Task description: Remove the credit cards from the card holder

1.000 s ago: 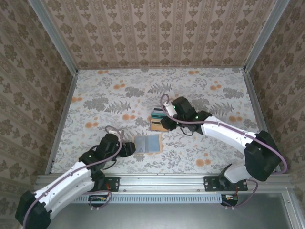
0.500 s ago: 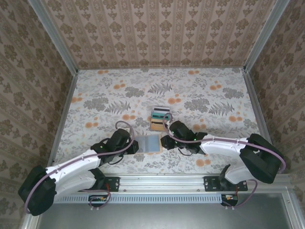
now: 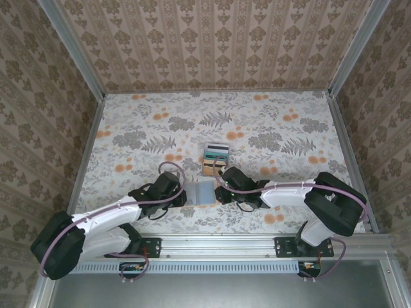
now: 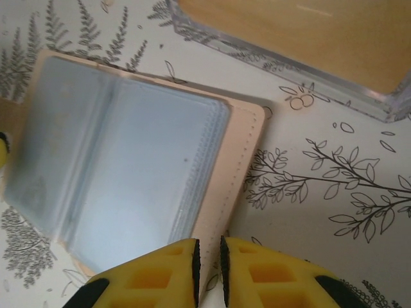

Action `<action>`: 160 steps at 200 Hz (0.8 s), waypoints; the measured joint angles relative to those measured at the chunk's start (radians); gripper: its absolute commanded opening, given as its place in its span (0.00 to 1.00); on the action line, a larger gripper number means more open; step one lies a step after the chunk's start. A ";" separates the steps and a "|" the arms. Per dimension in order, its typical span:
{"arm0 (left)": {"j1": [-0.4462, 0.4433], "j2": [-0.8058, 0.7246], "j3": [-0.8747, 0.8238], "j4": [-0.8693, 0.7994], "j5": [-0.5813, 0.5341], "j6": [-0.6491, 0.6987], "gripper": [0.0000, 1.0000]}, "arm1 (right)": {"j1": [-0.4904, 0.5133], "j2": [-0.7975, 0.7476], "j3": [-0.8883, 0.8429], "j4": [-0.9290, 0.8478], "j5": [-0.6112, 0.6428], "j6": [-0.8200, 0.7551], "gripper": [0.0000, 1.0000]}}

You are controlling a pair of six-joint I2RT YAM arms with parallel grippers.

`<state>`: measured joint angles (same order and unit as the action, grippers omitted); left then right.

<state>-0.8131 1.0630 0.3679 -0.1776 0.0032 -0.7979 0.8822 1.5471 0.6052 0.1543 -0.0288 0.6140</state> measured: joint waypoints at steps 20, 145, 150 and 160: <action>0.000 0.011 0.000 0.000 -0.005 0.000 0.19 | 0.000 0.022 0.000 0.000 0.001 0.000 0.20; -0.005 0.068 0.008 0.071 0.035 0.006 0.44 | 0.010 0.039 0.018 0.000 0.015 0.000 0.20; -0.006 0.068 0.008 0.076 0.040 0.006 0.47 | 0.011 0.039 0.018 0.000 0.016 0.000 0.19; -0.007 0.068 0.008 0.085 0.050 0.006 0.50 | 0.012 0.039 0.019 0.000 0.018 0.000 0.20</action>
<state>-0.8200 1.1305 0.3756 -0.0925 0.0532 -0.7921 0.8944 1.5864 0.6247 0.1539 -0.0105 0.6144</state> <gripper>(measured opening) 0.458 0.197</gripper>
